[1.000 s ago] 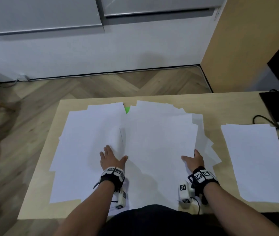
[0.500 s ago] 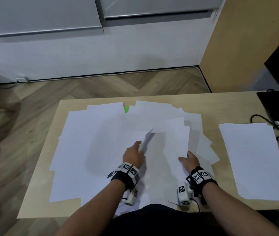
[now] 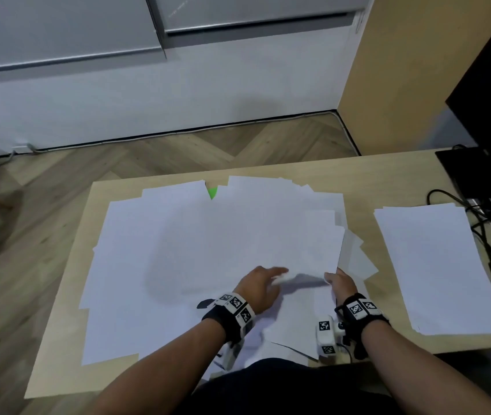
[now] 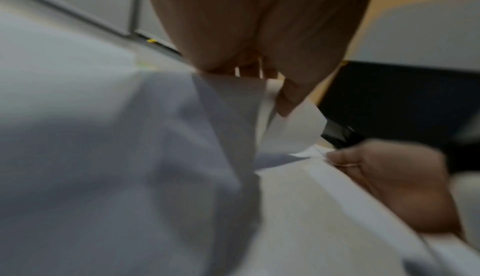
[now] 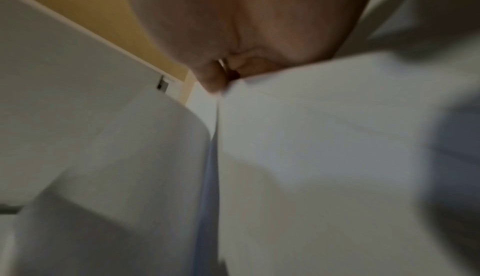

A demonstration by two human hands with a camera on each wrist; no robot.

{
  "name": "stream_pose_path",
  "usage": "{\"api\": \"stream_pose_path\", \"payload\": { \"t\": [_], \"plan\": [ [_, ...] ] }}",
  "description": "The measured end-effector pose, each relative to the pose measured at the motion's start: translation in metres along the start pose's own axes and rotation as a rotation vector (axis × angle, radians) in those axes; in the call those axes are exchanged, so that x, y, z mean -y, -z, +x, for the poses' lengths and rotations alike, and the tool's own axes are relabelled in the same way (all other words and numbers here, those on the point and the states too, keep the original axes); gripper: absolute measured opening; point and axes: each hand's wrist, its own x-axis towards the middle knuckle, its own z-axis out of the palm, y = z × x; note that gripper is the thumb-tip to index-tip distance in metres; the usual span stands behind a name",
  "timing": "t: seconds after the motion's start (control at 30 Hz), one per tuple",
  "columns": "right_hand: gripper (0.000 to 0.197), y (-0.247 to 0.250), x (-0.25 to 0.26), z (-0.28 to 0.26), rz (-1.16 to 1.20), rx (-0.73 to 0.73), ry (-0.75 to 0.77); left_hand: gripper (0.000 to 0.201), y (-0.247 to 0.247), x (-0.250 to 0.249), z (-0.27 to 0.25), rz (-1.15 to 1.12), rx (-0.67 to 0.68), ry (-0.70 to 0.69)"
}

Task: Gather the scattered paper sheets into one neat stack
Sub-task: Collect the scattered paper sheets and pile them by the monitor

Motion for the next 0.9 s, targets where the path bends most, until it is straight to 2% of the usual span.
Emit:
{"api": "stream_pose_path", "payload": {
  "t": [0.07,0.13,0.17,0.2,0.27,0.3,0.37,0.43,0.5,0.57,0.63,0.73,0.8,0.83,0.9],
  "plan": [
    [0.052,-0.004,-0.005,0.003,0.137,-0.018,-0.092,0.048,0.004,-0.002,0.008,-0.122,-0.149,0.070],
    [0.100,-0.007,-0.011,0.012,0.223,-0.020,-0.184,0.049,0.010,-0.008,0.016,-0.268,-0.252,0.178],
    [0.113,-0.009,-0.014,0.016,0.253,0.011,-0.209,0.052,0.011,-0.012,0.021,-0.370,-0.260,0.235],
    [0.116,-0.010,-0.016,0.020,0.267,0.053,-0.223,0.057,0.010,-0.017,0.025,-0.478,-0.232,0.271],
    [0.110,-0.012,-0.016,0.022,0.259,0.129,-0.193,0.063,0.009,-0.027,0.032,-0.589,-0.137,0.264],
    [0.106,-0.013,-0.010,0.014,0.230,0.146,-0.170,0.063,0.007,-0.028,0.035,-0.557,-0.112,0.240],
    [0.099,-0.016,-0.006,0.008,0.149,0.144,-0.105,0.059,0.006,-0.020,0.039,-0.347,-0.197,0.246],
    [0.089,-0.018,-0.003,0.003,0.046,0.131,-0.006,0.062,0.009,0.000,0.035,-0.068,-0.284,0.418],
    [0.064,-0.020,-0.001,-0.003,-0.036,0.142,0.051,0.079,0.011,0.023,0.023,0.063,-0.209,0.640],
    [0.044,-0.022,0.002,-0.009,-0.129,0.158,0.081,0.092,0.008,0.037,0.011,0.106,-0.113,0.685],
    [0.034,-0.027,0.006,-0.011,-0.170,0.190,0.117,0.097,0.002,0.043,0.005,0.122,-0.114,0.643],
    [0.033,-0.033,0.016,-0.014,-0.091,0.268,0.187,0.106,0.010,0.042,0.001,-0.006,-0.256,0.654],
    [0.034,-0.031,0.031,-0.020,-0.082,0.304,0.249,0.104,0.024,0.044,0.001,-0.234,-0.358,0.656],
    [0.034,-0.028,0.040,-0.024,-0.079,0.307,0.281,0.099,0.030,0.048,0.003,-0.409,-0.378,0.648],
    [0.032,-0.022,0.059,-0.031,-0.079,0.284,0.345,0.073,0.043,0.054,0.009,-0.771,-0.340,0.643]
  ]
}}
